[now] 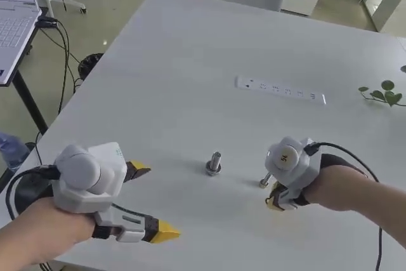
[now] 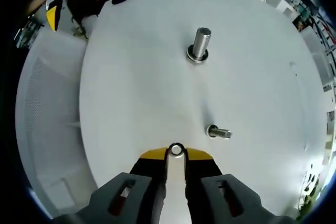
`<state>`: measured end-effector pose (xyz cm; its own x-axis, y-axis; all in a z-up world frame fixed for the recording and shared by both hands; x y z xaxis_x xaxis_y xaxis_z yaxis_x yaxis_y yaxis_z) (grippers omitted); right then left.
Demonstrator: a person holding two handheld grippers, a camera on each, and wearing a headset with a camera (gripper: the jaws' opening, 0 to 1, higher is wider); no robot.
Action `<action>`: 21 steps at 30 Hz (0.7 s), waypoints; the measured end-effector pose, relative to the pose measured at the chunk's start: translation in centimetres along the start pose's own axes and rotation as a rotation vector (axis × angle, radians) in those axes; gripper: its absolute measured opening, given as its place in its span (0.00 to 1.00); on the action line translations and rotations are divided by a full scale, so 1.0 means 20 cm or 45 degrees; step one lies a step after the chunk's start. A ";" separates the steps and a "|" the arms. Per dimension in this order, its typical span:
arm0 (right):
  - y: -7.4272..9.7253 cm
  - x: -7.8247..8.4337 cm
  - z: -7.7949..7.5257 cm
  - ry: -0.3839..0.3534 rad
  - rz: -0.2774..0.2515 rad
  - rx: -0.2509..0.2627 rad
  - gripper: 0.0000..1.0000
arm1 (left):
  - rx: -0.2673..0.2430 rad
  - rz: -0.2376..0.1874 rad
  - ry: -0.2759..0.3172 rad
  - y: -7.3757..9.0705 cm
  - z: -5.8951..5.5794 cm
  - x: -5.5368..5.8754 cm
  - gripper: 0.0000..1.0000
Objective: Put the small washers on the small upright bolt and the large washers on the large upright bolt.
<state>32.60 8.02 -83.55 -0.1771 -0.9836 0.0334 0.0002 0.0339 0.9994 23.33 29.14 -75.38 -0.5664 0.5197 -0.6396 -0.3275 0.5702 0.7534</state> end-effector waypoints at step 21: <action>0.10 0.04 -0.22 -0.094 -0.021 0.056 0.12 | 0.023 0.011 0.014 -0.02 -0.04 0.02 0.85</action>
<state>36.69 6.46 -81.42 -0.2486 -0.9685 0.0146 -0.0464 0.0269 0.9986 22.58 28.61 -75.72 -0.5773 0.5181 -0.6311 -0.3085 0.5772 0.7561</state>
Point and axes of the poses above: the centre of the closed fingertips' face, and the gripper's own axes: y roughly backward along the fingers, z roughly to its left, x roughly out of its underside, the point moved 1 cm from there along y, roughly backward along the fingers, and after that the axes turned 14 degrees about z, right-handed, at the moved point
